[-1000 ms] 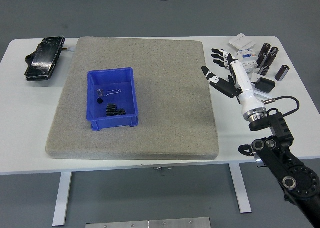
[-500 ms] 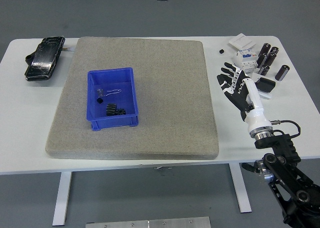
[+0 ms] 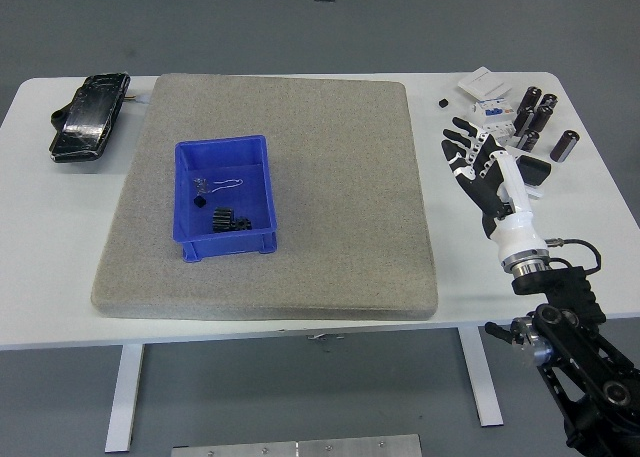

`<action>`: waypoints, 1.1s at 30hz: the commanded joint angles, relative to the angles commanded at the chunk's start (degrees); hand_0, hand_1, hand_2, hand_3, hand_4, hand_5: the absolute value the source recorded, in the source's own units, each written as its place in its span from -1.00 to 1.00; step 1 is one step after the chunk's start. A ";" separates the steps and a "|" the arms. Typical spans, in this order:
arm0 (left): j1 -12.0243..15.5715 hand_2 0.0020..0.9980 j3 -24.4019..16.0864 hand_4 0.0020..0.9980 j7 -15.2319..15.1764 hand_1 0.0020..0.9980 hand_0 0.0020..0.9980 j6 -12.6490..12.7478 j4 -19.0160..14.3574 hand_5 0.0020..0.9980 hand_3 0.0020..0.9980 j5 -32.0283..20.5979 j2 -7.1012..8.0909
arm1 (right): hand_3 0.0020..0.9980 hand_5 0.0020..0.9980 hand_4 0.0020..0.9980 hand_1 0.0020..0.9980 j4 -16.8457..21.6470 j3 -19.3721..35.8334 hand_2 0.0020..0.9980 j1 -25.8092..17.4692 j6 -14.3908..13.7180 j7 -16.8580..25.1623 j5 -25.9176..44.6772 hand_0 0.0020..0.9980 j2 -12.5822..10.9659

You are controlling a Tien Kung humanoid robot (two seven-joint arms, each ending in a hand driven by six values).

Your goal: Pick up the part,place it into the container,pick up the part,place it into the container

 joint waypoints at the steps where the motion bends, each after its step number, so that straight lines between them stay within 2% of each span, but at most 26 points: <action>1: -0.19 0.29 -0.07 0.37 -0.13 0.33 0.33 -0.02 0.00 -0.18 0.20 0.14 0.01 | 0.65 -0.03 0.61 0.55 0.07 0.20 0.58 0.07 0.05 -0.05 -0.14 0.66 -0.05; 11: -0.86 0.29 -0.29 0.37 -0.51 0.33 0.33 0.02 0.00 -0.18 0.21 -0.03 0.07 | 0.63 0.02 0.67 0.51 0.07 2.56 0.57 0.02 0.45 -0.25 -0.38 0.64 0.33; 33: -1.27 0.29 -0.78 0.37 0.22 0.33 0.33 0.26 0.00 -0.18 0.21 -0.59 0.21 | 0.61 0.04 0.68 0.49 0.40 3.51 0.56 -0.09 1.20 -1.02 -0.98 0.63 1.13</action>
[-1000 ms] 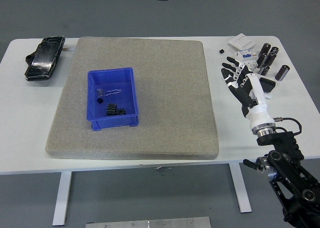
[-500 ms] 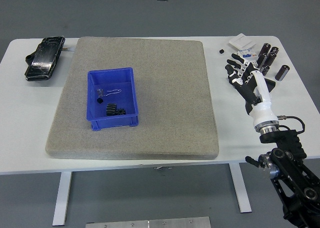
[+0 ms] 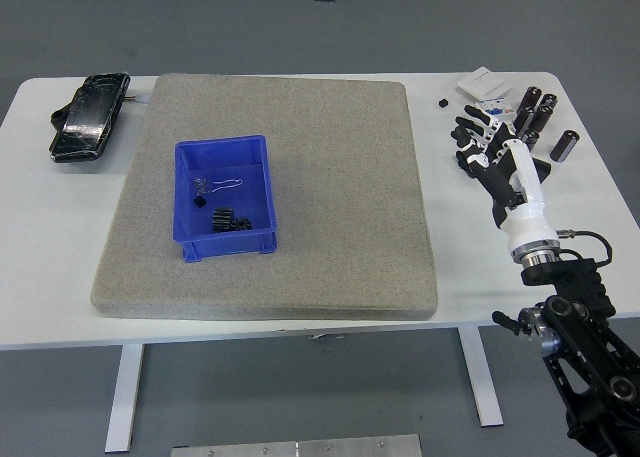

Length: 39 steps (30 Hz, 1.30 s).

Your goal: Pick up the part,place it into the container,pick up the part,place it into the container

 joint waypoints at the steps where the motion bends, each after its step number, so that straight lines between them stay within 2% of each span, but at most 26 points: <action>1: 0.00 0.29 -0.03 0.37 0.03 0.33 0.33 0.01 0.00 -0.18 0.21 0.03 0.00 | 0.60 0.04 0.68 0.49 -0.01 0.02 0.56 -0.03 0.03 -0.03 -0.05 0.64 0.03; 26: -0.09 0.29 -0.11 0.37 -0.03 0.33 0.33 0.01 0.00 -0.18 0.22 0.18 0.04 | 0.58 0.05 0.67 0.45 -0.52 -0.09 0.54 0.18 0.54 -0.65 -0.33 0.63 -0.26; 33: -0.34 0.29 -0.56 0.37 0.22 0.33 0.33 -0.05 0.00 -0.17 0.22 0.82 0.00 | 0.57 0.06 0.72 0.45 -0.81 0.28 0.53 -0.17 1.97 0.02 0.37 0.63 -0.19; 39: -0.42 0.29 -0.68 0.37 0.23 0.33 0.33 -0.01 0.00 -0.18 0.22 0.85 0.27 | 0.57 0.04 0.72 0.45 -1.08 0.10 0.54 -0.29 2.14 0.25 1.16 0.63 -0.03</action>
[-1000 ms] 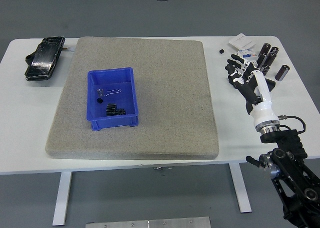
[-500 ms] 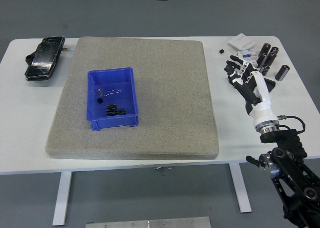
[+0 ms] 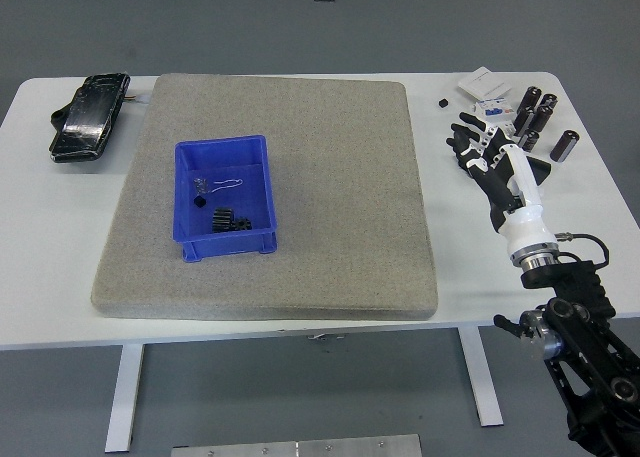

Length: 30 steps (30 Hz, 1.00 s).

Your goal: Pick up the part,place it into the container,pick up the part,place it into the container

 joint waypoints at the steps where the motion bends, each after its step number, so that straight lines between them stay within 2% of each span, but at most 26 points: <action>1: 0.03 0.29 -0.03 0.37 0.01 0.33 0.33 0.02 0.00 -0.18 0.22 -0.02 0.04 | 0.57 0.04 0.72 0.45 -0.06 -0.06 0.54 0.00 -0.02 0.02 0.11 0.63 -0.01; 15: 0.37 0.29 -0.86 0.37 0.27 0.33 0.33 -0.02 0.00 -0.18 0.22 0.83 -0.12 | 0.55 0.07 0.71 0.42 -1.04 -2.11 0.52 2.07 -0.58 0.22 0.80 0.62 0.40; 27: 0.12 0.29 -0.84 0.37 0.21 0.33 0.33 -0.09 0.00 -0.18 0.22 1.06 -0.28 | 0.54 0.07 0.71 0.40 -1.33 -2.08 0.51 2.23 -0.89 0.14 0.72 0.59 -0.37; 30: 0.08 0.29 -0.81 0.37 0.20 0.33 0.33 -0.08 0.00 -0.18 0.22 1.00 -0.34 | 0.54 0.12 0.76 0.40 -1.15 -2.00 0.51 2.19 -0.91 0.10 0.87 0.59 -0.44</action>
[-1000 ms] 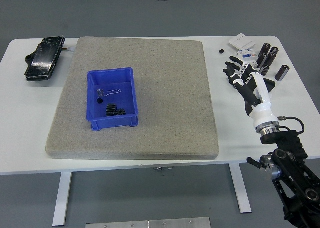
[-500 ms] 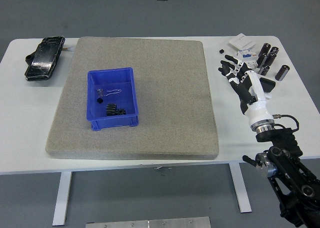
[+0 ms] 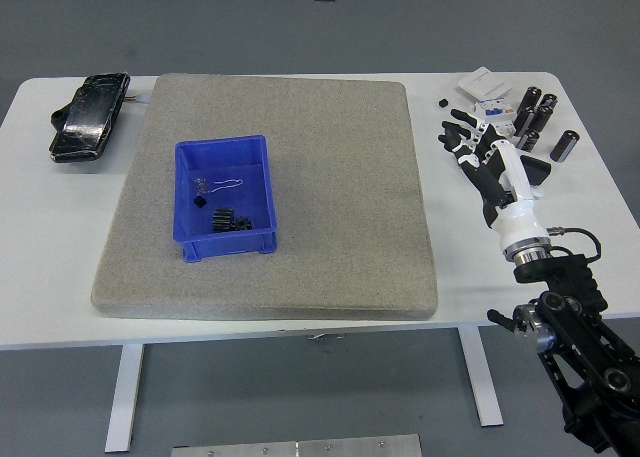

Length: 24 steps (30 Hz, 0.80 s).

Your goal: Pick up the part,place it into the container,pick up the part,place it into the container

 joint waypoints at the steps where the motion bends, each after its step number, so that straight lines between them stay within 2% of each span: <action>1: 0.00 0.29 0.01 0.37 -0.01 0.33 0.33 0.01 0.00 -0.18 0.22 -0.04 -0.05 | 0.54 0.12 0.76 0.40 0.12 -0.07 0.51 -0.02 0.06 0.01 0.75 0.59 0.01; 9: 0.07 0.29 0.16 0.37 0.02 0.33 0.33 0.05 0.00 -0.18 0.22 -0.48 -0.37 | 0.53 0.12 0.77 0.39 1.19 -0.84 0.51 -0.12 0.43 0.20 4.57 0.58 0.17; 24: 0.03 0.29 0.33 0.37 0.01 0.33 0.33 0.12 0.00 -0.18 0.22 -0.76 -0.35 | 0.53 0.14 0.78 0.38 0.73 -0.65 0.50 -0.40 0.14 -0.06 1.64 0.57 0.04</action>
